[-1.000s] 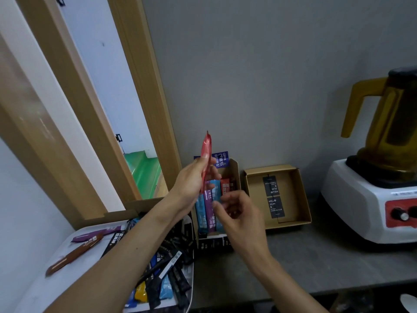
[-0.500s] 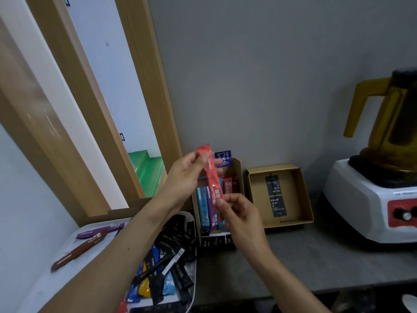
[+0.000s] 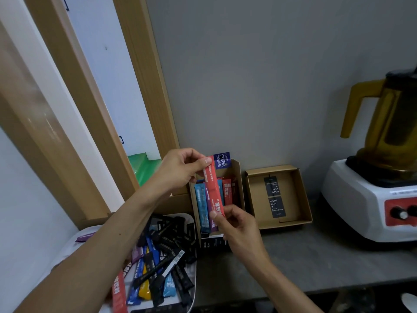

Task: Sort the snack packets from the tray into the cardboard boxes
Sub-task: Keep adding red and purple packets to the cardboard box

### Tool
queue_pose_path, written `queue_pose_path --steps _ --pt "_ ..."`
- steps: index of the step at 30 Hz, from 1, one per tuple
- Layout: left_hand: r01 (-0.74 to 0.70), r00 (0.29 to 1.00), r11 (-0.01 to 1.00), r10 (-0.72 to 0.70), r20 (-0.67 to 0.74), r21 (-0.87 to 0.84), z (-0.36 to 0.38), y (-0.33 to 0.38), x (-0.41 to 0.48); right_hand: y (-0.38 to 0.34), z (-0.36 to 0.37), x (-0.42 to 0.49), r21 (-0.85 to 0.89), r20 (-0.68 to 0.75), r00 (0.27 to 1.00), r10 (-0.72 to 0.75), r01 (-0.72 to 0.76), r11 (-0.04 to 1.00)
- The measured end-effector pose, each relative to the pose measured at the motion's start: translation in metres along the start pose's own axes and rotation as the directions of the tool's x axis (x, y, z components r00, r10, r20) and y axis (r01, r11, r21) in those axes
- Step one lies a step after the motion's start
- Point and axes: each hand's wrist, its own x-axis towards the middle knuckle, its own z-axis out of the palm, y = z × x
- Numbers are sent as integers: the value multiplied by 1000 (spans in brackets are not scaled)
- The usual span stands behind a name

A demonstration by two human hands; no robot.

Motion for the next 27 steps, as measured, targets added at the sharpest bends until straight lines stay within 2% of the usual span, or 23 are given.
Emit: queue_pose_path --steps 3,5,7,9,12,14,17,19,21,23,27 --pt "-120 993 982 122 -2 143 0 -4 0 -1 2 -1 -12 -6 999 33 -33 999" --pt "-125 991 985 119 57 120 0 -2 -1 2 2 -1 -28 -2 998 61 -61 998" --pt "-104 993 979 92 73 174 3 -3 3 4 1 -2 -39 2 997 76 -76 996" --pt "-87 996 967 83 27 238 10 -6 6 2 -3 0 -78 -7 998 56 -56 995" --pt "-27 996 989 39 -84 146 17 -6 7 -8 -12 7 -93 -4 1000 28 -28 995" --pt "-10 993 988 28 -117 152 17 -2 6 -15 -18 8 -47 -12 999 30 -31 998" --pt "-13 994 983 33 -105 185 6 5 1 -25 -22 9 202 -103 992 66 -44 978" --pt "-6 999 977 13 -34 211 -3 8 -4 -35 -24 13 410 -175 979 107 -26 912" --pt "17 996 980 -35 85 200 -7 11 -10 -42 -26 20 490 -227 969 94 30 871" --pt "51 975 982 -89 204 182 -9 12 -15 -48 -24 24 452 -236 970 63 52 891" --pt "35 904 957 -153 399 288 -9 9 -20 -44 -18 25 358 -202 978 45 31 933"
